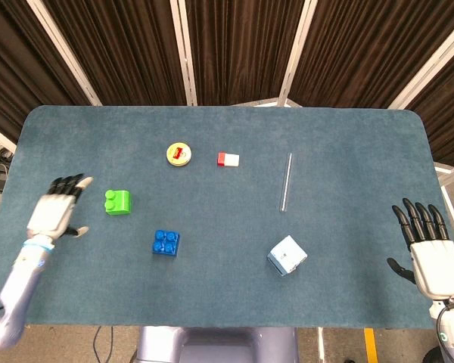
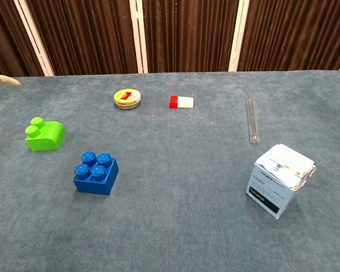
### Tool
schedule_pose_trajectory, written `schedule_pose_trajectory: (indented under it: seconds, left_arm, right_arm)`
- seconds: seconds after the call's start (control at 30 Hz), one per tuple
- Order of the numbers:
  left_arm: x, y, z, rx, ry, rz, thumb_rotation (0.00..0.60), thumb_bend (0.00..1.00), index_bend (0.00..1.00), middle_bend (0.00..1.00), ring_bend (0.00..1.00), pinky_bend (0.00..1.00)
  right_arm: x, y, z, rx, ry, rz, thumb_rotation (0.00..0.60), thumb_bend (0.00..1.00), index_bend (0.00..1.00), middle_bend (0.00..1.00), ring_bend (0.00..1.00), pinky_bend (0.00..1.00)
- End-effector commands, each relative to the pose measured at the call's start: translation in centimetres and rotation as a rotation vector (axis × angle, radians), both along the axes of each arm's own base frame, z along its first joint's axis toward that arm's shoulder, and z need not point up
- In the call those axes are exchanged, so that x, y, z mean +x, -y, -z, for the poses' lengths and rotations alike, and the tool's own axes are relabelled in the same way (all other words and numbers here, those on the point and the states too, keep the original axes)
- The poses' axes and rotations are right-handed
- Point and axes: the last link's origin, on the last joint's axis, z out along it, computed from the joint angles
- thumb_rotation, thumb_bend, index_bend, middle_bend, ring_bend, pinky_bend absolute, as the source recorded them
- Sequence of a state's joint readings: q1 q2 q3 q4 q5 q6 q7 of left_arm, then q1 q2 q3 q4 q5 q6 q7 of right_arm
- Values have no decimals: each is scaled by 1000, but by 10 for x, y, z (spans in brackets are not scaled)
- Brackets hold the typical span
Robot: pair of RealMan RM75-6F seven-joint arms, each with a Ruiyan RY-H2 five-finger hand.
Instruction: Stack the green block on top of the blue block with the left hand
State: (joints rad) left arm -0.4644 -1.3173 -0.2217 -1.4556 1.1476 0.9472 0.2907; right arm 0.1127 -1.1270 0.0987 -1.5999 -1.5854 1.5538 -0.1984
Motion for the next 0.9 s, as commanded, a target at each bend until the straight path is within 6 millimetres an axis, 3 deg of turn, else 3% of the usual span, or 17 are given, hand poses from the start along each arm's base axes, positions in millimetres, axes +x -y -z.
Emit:
schedule_pose_trajectory:
  seconds: [0.03, 0.17, 0.33, 0.5, 0.7, 0.9]
  left_arm:
    - [10, -24, 21, -24, -18, 7, 600, 0, 0, 70, 63, 43]
    - [12, -38, 36, -34, -36, -4, 600, 6, 17, 137, 103, 81]
    - [9, -45, 46, -64, -70, -32, 600, 44, 158, 197, 148, 141]
    - [8, -51, 51, -64, -66, -49, 600, 45, 161, 199, 153, 152]
    - [6, -56, 58, -82, -54, -52, 600, 48, 184, 247, 229, 272]
    - [7, -59, 63, -93, -42, -47, 600, 55, 330, 373, 335, 343]
  right_arm:
    - [-2, 5, 1, -3, -6, 25, 600, 0, 0, 0, 0, 0]
    - [-5, 10, 1, -6, -4, 43, 600, 0, 0, 0, 0, 0]
    - [-8, 11, 0, -12, 1, 53, 600, 0, 0, 0, 0, 0]
    - [-10, 9, -3, -19, 7, 60, 600, 0, 0, 0, 0, 0]
    - [-10, 8, -4, -18, 7, 57, 600, 0, 0, 0, 0, 0]
    - [-11, 9, -4, -20, 6, 64, 600, 0, 0, 0, 0, 0]
